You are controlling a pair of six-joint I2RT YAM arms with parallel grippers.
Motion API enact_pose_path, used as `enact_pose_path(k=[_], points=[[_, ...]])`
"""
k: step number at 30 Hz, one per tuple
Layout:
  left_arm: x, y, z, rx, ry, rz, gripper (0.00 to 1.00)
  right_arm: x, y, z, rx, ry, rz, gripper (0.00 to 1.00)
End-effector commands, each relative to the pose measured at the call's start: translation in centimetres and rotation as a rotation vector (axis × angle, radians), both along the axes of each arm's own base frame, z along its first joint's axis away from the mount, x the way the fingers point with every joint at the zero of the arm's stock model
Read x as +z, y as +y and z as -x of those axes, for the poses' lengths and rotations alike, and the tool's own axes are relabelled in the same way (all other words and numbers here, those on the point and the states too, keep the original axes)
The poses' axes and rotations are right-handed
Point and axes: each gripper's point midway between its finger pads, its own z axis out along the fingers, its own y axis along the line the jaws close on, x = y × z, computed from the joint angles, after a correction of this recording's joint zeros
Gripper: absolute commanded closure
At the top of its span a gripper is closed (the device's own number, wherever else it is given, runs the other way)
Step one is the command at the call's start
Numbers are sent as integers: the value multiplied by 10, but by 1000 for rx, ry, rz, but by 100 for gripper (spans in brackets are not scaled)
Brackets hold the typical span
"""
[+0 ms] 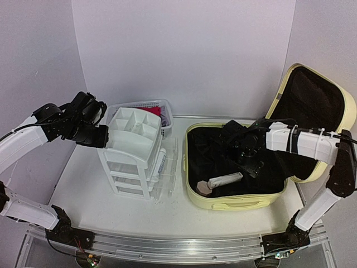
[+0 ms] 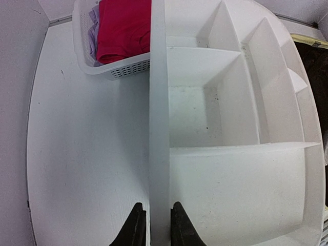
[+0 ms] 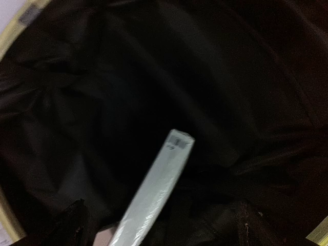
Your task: Open, take out, and arrange the luggage
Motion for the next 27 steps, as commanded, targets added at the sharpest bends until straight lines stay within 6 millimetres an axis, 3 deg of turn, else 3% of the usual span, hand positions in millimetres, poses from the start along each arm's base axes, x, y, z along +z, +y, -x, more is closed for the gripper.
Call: enact_pose_path(k=[1, 6, 12, 24, 27], points=[[-14, 8, 11, -12, 58, -46, 83, -24, -12, 12, -132, 127, -24, 2], [-14, 6, 11, -17, 63, -42, 83, -35, -4, 10, -155, 166, -45, 2], [-12, 6, 9, -16, 55, -43, 83, -57, -2, 17, -253, 202, -88, 18], [-11, 7, 10, -18, 51, -44, 83, -80, 13, 7, -317, 229, -153, 21], [-11, 7, 10, -18, 52, -43, 83, -84, 14, 4, -326, 226, -154, 25]])
